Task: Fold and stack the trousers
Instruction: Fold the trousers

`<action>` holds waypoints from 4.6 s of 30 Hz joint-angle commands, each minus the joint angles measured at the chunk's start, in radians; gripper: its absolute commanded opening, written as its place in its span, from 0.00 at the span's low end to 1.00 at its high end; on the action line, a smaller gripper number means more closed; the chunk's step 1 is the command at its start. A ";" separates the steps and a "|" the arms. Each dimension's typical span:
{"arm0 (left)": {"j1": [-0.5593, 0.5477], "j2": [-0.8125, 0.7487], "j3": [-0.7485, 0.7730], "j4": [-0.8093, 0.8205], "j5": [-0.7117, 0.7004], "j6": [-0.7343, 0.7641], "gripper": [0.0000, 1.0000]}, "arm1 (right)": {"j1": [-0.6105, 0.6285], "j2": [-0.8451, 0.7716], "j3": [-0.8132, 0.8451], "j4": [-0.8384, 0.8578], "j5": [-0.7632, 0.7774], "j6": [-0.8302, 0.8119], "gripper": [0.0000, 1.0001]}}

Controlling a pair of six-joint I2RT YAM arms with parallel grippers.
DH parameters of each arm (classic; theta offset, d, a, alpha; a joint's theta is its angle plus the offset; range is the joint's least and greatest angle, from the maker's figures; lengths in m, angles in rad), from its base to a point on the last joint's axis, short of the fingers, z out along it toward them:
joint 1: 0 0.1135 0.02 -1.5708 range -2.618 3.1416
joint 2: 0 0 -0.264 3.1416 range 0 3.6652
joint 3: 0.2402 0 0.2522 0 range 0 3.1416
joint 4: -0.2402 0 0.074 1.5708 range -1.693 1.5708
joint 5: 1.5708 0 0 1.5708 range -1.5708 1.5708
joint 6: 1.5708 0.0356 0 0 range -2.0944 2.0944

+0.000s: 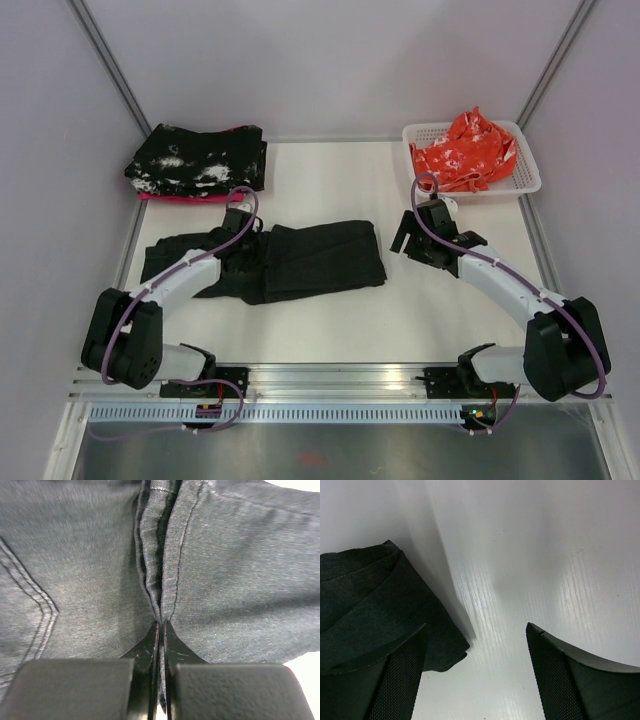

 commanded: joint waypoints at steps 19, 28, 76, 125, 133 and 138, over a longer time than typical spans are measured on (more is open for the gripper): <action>0.105 -0.018 0.070 -0.036 0.115 0.124 0.41 | 0.003 0.021 0.041 0.031 -0.068 0.000 0.85; 0.326 -0.211 0.118 -0.197 0.056 0.047 0.88 | 0.181 0.033 0.253 0.074 -0.122 -0.158 0.79; 1.022 0.174 -0.029 0.199 0.199 0.116 0.43 | 0.222 0.261 0.302 0.080 -0.053 -0.112 0.00; -0.397 0.253 0.724 -0.140 -0.566 -0.468 0.02 | 0.036 -0.070 0.181 -0.015 0.099 -0.009 0.00; -0.495 0.421 0.863 -0.148 -0.604 -0.534 0.02 | -0.008 -0.086 -0.029 0.040 0.035 0.011 0.00; -0.541 0.473 0.874 -0.100 -0.565 -0.530 0.02 | -0.010 -0.016 -0.120 0.180 -0.007 -0.015 0.00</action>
